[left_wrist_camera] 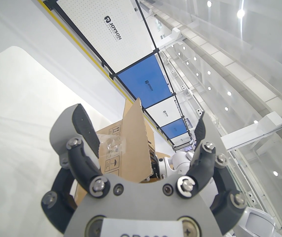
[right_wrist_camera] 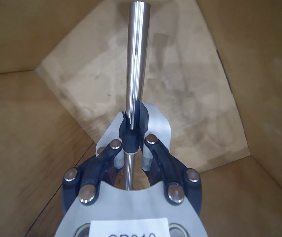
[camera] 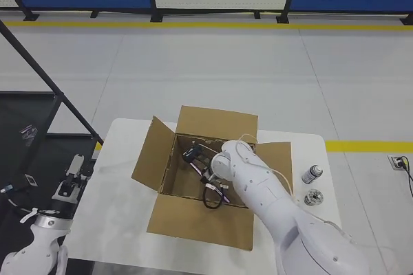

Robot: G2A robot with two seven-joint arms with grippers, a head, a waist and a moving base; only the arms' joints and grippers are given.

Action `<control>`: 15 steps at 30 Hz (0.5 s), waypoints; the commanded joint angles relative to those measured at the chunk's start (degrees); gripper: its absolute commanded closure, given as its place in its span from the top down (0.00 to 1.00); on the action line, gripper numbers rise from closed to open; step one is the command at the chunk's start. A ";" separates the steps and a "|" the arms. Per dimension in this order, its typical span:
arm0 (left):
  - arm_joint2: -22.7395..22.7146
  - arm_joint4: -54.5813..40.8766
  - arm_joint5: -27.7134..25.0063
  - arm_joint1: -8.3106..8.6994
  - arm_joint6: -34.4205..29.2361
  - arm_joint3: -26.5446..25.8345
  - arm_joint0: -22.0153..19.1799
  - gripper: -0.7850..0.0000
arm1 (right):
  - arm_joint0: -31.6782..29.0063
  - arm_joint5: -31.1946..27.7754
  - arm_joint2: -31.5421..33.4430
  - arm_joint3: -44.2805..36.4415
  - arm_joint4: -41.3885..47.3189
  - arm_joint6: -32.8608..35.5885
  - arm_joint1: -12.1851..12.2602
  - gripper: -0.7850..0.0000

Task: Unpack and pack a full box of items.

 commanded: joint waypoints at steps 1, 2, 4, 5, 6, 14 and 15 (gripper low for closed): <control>0.35 0.05 0.06 0.01 0.09 -0.25 0.05 1.00 | 0.37 -2.16 0.66 -0.04 0.86 -0.48 0.43 0.00; 0.50 0.15 0.02 0.01 0.18 -0.40 0.06 1.00 | 0.58 -3.23 0.99 -0.13 1.26 -0.88 0.68 0.00; 0.82 0.37 0.02 0.02 0.33 -0.72 0.10 1.00 | 0.99 -5.45 1.61 -0.29 1.88 -2.00 1.24 0.00; 1.01 0.42 -0.03 0.02 0.42 -0.92 0.12 1.00 | 1.29 -5.94 1.78 -0.33 1.78 -2.67 1.53 0.00; 1.18 0.48 -0.03 0.02 0.52 -1.09 0.15 1.00 | 1.54 -6.17 1.88 -0.52 1.55 -3.44 1.81 0.00; 2.58 1.34 -0.11 0.02 1.28 -2.38 0.56 1.00 | 3.80 -5.68 2.70 -4.68 -1.06 -5.73 4.26 0.00; 2.69 1.40 -0.06 0.02 1.36 -2.53 0.62 1.00 | 3.92 -5.70 2.92 -5.66 -1.18 -5.34 4.63 0.00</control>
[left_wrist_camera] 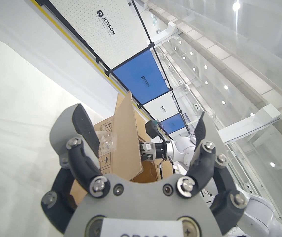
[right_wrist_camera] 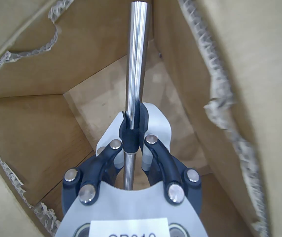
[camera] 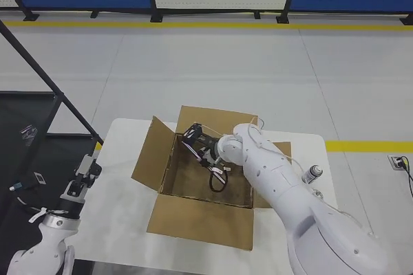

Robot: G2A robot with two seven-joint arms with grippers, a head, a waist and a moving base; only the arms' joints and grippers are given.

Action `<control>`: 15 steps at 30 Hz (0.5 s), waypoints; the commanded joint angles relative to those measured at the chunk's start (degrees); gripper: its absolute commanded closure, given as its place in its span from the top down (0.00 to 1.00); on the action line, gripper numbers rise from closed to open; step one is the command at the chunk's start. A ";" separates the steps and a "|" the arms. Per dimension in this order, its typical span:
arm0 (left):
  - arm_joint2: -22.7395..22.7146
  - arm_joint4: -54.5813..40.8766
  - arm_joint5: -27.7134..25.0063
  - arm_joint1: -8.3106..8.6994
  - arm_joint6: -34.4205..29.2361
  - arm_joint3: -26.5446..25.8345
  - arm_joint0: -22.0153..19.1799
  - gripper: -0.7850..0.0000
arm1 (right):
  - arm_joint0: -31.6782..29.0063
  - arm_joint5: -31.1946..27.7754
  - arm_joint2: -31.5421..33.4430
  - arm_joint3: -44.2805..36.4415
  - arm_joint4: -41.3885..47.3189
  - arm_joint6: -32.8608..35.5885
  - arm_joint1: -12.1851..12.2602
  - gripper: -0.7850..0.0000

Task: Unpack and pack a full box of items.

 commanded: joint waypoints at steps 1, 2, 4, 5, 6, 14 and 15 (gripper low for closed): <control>0.20 0.14 0.08 0.01 0.13 -0.29 0.11 1.00 | 0.22 -0.30 0.54 -1.90 -0.04 0.65 0.79 0.00; 0.32 0.23 0.06 0.01 0.19 -0.42 0.17 1.00 | 0.34 -0.35 0.89 -2.86 -0.11 0.96 1.29 0.00; 0.54 0.36 0.15 0.02 0.31 -0.67 0.25 1.00 | 0.32 -0.73 1.77 -5.13 -0.04 1.60 2.45 0.00; 0.62 0.45 0.13 0.03 0.41 -0.78 0.27 1.00 | 0.21 -0.75 2.25 -6.41 -0.11 2.07 3.11 0.00; 0.73 0.65 0.17 0.04 0.45 -0.86 0.29 1.00 | -0.03 -0.90 2.79 -8.06 -0.11 2.54 3.79 0.00; 1.63 1.30 0.45 0.07 1.02 -1.63 0.24 1.00 | -7.74 2.82 11.43 -33.00 -3.18 9.15 12.31 0.00; 1.74 1.40 0.46 0.07 1.09 -1.73 0.24 1.00 | -10.02 4.19 13.49 -38.50 -4.23 10.96 13.77 0.00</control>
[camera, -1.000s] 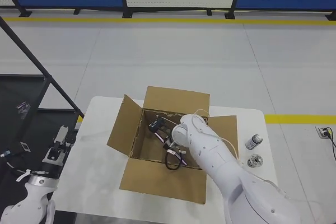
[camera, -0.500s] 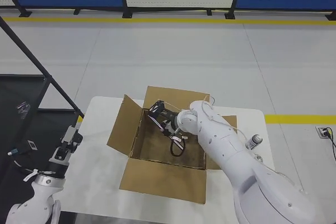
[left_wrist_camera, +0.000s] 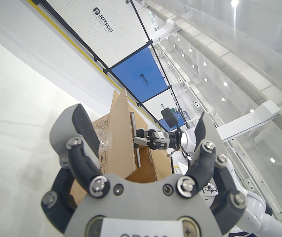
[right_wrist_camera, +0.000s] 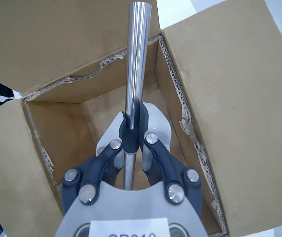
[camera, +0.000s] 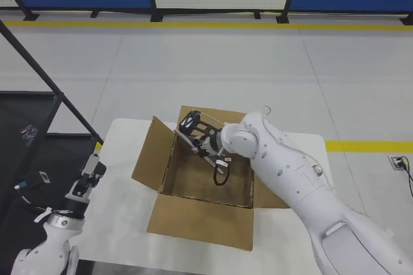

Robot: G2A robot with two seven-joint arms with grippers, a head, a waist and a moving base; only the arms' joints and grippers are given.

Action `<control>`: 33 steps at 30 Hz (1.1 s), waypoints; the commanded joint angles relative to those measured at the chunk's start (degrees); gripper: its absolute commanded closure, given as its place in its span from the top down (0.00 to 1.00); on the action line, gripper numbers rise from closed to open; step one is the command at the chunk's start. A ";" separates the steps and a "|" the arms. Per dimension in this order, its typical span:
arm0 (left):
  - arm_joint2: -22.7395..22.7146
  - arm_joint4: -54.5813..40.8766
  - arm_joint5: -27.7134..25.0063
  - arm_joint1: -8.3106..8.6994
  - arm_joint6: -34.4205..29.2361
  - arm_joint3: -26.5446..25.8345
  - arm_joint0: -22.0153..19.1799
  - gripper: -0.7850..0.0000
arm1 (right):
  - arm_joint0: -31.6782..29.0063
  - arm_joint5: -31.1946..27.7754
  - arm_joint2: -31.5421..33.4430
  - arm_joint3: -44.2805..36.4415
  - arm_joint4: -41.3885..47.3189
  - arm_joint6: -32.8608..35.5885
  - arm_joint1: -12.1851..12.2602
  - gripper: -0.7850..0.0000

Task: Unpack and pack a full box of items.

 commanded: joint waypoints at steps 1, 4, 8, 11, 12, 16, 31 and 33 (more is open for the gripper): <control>0.23 0.19 0.03 0.01 0.11 -0.22 -0.01 1.00 | -5.08 2.75 4.59 -12.97 -2.25 4.09 3.08 0.00; 0.62 0.51 0.04 0.02 0.26 -0.49 -0.07 1.00 | -15.11 6.31 12.99 -32.32 -6.47 11.20 7.26 0.00; 1.14 0.94 0.00 0.04 0.32 -0.91 -0.14 1.00 | -27.75 8.00 23.62 -52.49 -10.78 17.05 10.84 0.00; 1.48 1.12 -0.04 0.05 0.39 -1.22 -0.10 1.00 | -34.78 9.32 30.80 -61.74 -13.28 18.22 12.42 0.00; 1.58 1.19 -0.05 0.06 0.36 -1.28 -0.07 1.00 | -36.89 9.78 33.28 -64.29 -13.87 18.43 12.85 0.00; 2.27 1.68 0.02 0.08 0.15 -1.59 -0.15 1.00 | -45.76 12.95 44.49 -73.11 -16.08 18.82 14.32 0.00; 5.65 3.19 0.44 0.09 -0.29 -1.14 -2.24 1.00 | -70.10 15.93 76.43 -65.23 -3.32 13.39 16.36 0.00; 5.85 3.41 0.41 0.10 -0.29 -0.95 -2.39 1.00 | -69.90 14.42 77.44 -59.48 -1.46 12.93 16.70 0.00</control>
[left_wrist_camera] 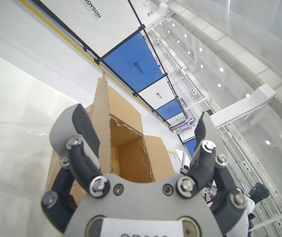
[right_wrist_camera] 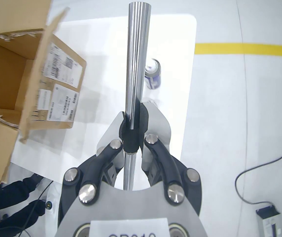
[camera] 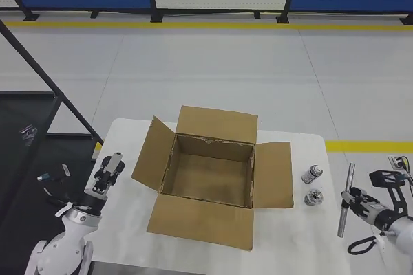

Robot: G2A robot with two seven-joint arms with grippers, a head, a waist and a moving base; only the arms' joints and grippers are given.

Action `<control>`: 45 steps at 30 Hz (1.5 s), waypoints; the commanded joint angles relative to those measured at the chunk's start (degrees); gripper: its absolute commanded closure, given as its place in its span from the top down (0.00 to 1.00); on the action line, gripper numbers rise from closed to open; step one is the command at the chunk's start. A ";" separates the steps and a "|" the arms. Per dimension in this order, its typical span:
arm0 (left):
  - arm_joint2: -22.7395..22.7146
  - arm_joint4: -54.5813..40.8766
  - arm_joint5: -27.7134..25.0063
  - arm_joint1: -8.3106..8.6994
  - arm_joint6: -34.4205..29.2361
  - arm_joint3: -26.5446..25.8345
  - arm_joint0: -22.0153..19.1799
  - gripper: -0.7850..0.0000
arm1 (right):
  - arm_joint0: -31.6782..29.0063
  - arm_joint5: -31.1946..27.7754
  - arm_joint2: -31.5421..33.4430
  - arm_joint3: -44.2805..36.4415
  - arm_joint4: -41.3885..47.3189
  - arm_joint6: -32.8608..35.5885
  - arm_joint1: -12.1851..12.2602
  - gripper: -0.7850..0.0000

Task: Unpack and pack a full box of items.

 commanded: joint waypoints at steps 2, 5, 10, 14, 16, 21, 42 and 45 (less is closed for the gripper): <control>0.26 0.17 0.03 0.01 0.14 0.24 -0.15 1.00 | 1.47 -2.10 0.01 8.61 2.43 -0.02 0.50 0.00; 0.47 0.20 0.08 0.03 0.26 0.40 -0.20 1.00 | 4.16 -3.03 -1.14 16.22 3.45 0.45 1.03 0.00; 0.64 0.40 0.28 0.04 0.78 0.37 -0.16 1.00 | 9.27 -4.89 -3.11 26.53 3.15 0.01 1.97 0.00; 0.35 0.40 0.41 0.05 1.48 0.36 0.21 1.00 | 13.02 -5.64 -4.89 32.95 1.96 -0.03 2.68 0.00; 0.16 0.39 0.50 0.07 1.73 0.38 0.47 1.00 | 14.49 -5.96 -5.66 35.35 1.49 -0.21 3.00 0.00; -0.11 0.42 0.59 0.10 2.17 0.17 0.94 1.00 | 17.82 -5.95 -7.65 40.80 0.77 -0.60 3.66 0.00; -0.71 0.96 1.19 0.32 1.92 -0.61 1.06 1.00 | 20.92 -6.96 -12.17 47.22 4.11 -4.24 5.60 0.31; -0.60 1.15 1.22 0.35 1.73 -0.78 1.10 1.00 | 20.96 -6.89 -12.69 47.23 4.65 -4.56 5.85 0.31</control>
